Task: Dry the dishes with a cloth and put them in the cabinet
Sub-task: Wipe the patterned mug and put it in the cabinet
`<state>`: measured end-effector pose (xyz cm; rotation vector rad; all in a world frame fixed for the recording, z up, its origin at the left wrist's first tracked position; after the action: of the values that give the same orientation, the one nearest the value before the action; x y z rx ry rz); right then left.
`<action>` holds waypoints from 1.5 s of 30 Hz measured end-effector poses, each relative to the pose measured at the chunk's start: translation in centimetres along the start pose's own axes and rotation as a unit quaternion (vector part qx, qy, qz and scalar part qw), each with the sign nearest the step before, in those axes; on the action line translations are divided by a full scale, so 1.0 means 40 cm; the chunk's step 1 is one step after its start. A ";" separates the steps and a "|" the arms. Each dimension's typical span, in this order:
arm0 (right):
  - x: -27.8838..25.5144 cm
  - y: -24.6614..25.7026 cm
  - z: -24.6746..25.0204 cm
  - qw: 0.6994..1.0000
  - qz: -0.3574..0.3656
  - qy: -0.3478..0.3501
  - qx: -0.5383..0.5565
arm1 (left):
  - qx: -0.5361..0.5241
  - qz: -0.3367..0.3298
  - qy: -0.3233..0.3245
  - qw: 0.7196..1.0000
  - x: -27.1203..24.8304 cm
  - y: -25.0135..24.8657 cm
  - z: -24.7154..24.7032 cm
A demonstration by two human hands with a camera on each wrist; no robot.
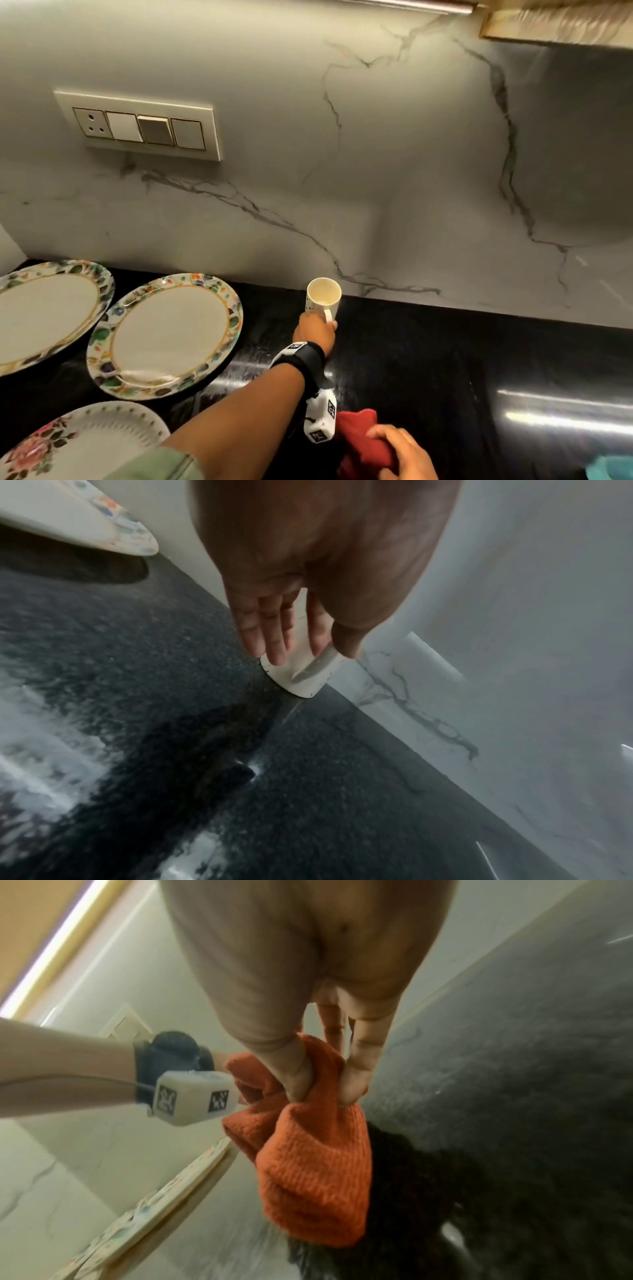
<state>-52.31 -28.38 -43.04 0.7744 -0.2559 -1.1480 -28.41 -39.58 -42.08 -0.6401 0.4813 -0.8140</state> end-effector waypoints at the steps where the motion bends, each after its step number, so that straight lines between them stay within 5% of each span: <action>1: -0.009 -0.008 0.013 1.000 -0.003 -0.010 0.017 | 0.003 -0.010 0.002 1.000 0.000 0.005 -0.007; 5: -0.006 -0.022 0.053 0.997 -0.034 -0.050 0.044 | 0.006 -0.033 -0.003 0.999 0.004 0.029 -0.010; 9: 0.039 -0.034 0.089 0.982 -0.062 -0.163 0.076 | -0.064 -0.119 -0.068 0.989 -0.014 0.058 0.075; 15: 0.139 0.176 0.157 0.963 0.030 -0.228 0.138 | -0.121 -0.249 -0.071 0.958 -0.124 0.077 0.233; 20: 0.147 0.400 0.118 0.981 0.161 -0.064 0.090 | -0.137 -0.340 -0.081 0.927 -0.234 0.030 0.354; 29: 0.038 0.552 0.056 0.949 0.137 0.221 0.179 | -0.204 -0.311 -0.028 0.928 -0.326 0.031 0.536; 34: -0.019 0.619 -0.003 0.944 0.165 0.272 0.084 | -0.197 -0.318 0.056 0.926 -0.387 0.022 0.586; 37: -0.049 0.645 -0.020 0.917 0.155 0.327 0.167 | -0.226 -0.266 0.131 0.928 -0.399 0.033 0.621; 41: -0.087 0.660 -0.035 0.856 0.103 0.378 0.337 | -0.313 -0.202 0.281 0.884 -0.440 0.047 0.664; 45: -0.129 0.682 -0.050 0.792 0.084 0.362 0.483 | -0.325 -0.206 0.310 0.870 -0.457 0.081 0.697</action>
<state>-33.69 -17.78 -25.26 1.9951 -0.2456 -0.4030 -20.52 -14.18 -21.70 -1.1296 1.2715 -1.2864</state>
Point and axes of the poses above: each hand's wrist, its own x-axis towards the middle knuckle, its own z-axis out of the back of the hand, y = z × x, the point moved 6 cm from there along x, towards the middle knuckle, and after that the axes turned 6 degrees about -y, right-handed, at the moved point
